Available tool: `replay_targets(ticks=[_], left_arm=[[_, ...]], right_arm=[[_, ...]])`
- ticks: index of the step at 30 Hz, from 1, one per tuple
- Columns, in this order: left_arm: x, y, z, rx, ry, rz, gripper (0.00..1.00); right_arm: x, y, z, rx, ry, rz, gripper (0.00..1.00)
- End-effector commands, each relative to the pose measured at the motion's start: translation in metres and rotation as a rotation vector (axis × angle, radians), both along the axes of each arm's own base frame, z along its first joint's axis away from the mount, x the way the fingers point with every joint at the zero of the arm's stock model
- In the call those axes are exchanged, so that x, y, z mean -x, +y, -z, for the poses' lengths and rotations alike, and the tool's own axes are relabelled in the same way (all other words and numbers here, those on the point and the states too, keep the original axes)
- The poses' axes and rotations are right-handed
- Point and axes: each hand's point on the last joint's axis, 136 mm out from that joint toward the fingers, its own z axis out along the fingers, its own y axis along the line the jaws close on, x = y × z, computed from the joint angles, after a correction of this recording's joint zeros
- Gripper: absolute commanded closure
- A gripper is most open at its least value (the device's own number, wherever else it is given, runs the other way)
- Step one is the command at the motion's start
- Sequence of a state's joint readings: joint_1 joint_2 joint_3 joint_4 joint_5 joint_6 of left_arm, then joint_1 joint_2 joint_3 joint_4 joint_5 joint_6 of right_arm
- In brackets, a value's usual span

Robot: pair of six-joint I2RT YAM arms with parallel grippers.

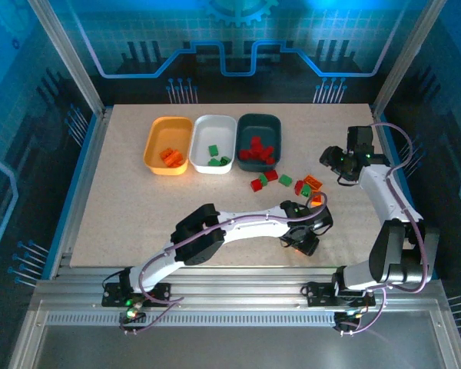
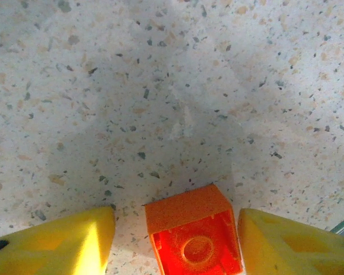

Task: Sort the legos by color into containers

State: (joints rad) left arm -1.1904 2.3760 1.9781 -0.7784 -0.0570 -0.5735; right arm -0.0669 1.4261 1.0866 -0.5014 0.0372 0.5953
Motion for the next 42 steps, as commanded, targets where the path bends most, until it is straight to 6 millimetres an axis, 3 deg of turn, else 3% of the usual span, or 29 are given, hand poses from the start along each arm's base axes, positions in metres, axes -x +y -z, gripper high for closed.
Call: replay_targets(ticks=[1,13,20,25,29,35,38,42], left_arm=[[0.010,0.022,0.028,-0.121,0.025,0.012,0.46],[0.006,0.030,0.020,-0.122,-0.022,0.023,0.73],[-0.014,0.046,-0.016,-0.088,-0.106,-0.005,0.76],[-0.038,0.071,-0.040,-0.103,-0.164,-0.032,0.75],[-0.085,0.125,-0.065,-0.138,-0.222,-0.126,0.75],[-0.170,0.236,-0.110,-0.165,-0.299,-0.355,0.75],[-0.208,0.295,-0.119,-0.166,-0.301,-0.492,0.75],[-0.249,0.360,-0.116,-0.134,-0.278,-0.652,0.75]], right_arm=[[0.002,-0.002,-0.006,-0.025,-0.026,0.010,0.39],[0.002,0.002,-0.016,-0.040,-0.057,-0.002,0.39],[0.002,0.005,-0.018,-0.051,-0.068,-0.010,0.40],[0.002,0.007,-0.021,-0.055,-0.075,-0.021,0.40],[0.002,0.012,-0.019,-0.058,-0.074,-0.033,0.40],[-0.001,0.025,-0.013,-0.062,-0.058,-0.064,0.40],[-0.003,0.033,-0.011,-0.067,-0.054,-0.087,0.40],[-0.002,0.047,-0.003,-0.070,-0.026,-0.139,0.40]])
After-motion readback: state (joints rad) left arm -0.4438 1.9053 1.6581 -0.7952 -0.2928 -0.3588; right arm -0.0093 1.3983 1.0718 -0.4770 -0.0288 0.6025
